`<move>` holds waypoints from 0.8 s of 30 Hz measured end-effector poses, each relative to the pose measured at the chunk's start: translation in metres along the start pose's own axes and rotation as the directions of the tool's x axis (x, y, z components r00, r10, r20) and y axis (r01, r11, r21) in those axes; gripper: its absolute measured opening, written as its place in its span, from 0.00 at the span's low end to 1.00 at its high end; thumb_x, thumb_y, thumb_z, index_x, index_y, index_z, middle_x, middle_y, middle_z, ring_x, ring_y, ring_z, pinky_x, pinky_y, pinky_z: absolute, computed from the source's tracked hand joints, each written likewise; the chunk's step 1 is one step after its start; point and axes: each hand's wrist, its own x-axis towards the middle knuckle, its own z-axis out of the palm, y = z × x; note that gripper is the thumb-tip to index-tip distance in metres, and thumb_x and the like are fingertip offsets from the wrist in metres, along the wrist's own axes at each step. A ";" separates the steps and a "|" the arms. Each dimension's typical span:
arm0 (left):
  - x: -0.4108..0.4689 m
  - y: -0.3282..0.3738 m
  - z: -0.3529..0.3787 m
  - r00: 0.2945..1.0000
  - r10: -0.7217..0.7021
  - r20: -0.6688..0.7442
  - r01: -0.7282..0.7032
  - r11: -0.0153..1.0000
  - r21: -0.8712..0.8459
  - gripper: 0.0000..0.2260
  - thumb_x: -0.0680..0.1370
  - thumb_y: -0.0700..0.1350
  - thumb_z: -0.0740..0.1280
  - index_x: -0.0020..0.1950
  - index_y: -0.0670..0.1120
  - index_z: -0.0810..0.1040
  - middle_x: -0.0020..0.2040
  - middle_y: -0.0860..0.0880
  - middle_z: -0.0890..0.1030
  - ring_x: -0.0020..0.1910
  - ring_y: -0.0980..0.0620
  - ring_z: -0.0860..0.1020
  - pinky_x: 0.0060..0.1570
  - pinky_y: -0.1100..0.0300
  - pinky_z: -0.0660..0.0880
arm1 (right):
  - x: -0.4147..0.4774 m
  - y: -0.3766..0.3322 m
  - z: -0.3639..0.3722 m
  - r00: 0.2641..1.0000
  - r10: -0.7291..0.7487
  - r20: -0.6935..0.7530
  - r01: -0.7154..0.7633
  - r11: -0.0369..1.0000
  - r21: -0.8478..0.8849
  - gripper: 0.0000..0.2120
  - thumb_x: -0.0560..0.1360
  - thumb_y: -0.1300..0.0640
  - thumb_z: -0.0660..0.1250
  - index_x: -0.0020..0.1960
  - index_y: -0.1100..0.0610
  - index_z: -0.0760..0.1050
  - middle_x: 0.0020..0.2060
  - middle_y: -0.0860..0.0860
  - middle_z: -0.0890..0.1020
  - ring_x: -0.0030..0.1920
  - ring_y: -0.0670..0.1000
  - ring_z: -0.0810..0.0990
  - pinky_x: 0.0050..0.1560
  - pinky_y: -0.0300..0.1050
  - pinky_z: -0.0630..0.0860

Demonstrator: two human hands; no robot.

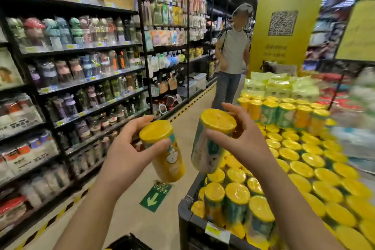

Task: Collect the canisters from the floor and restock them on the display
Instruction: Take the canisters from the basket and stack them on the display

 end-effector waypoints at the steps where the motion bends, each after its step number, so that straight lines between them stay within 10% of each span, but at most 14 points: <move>1: 0.002 0.003 0.011 0.999 0.009 0.037 -0.009 1.000 -0.012 0.31 0.63 0.62 0.77 0.64 0.68 0.74 0.61 0.65 0.78 0.61 0.62 0.77 0.58 0.56 0.78 | -0.006 0.001 -0.011 0.999 0.014 -0.029 -0.015 1.000 -0.009 0.38 0.62 0.39 0.80 0.69 0.37 0.70 0.60 0.33 0.77 0.58 0.35 0.78 0.57 0.38 0.79; 5: 0.009 0.013 0.058 0.989 0.049 0.139 -0.040 0.997 -0.070 0.29 0.64 0.58 0.78 0.64 0.65 0.75 0.58 0.66 0.77 0.47 0.78 0.75 0.41 0.74 0.72 | -0.028 0.008 -0.056 0.991 0.066 -0.116 -0.075 0.994 -0.075 0.37 0.64 0.41 0.81 0.69 0.37 0.70 0.59 0.33 0.78 0.57 0.35 0.80 0.53 0.36 0.79; 24: 0.053 0.066 0.305 0.920 0.095 0.381 -0.046 0.990 -0.134 0.30 0.61 0.63 0.77 0.63 0.64 0.79 0.58 0.59 0.82 0.54 0.61 0.81 0.47 0.53 0.82 | -0.039 0.095 -0.278 0.947 0.131 -0.292 -0.206 0.949 -0.240 0.37 0.61 0.36 0.80 0.68 0.35 0.71 0.59 0.33 0.78 0.57 0.35 0.77 0.52 0.33 0.75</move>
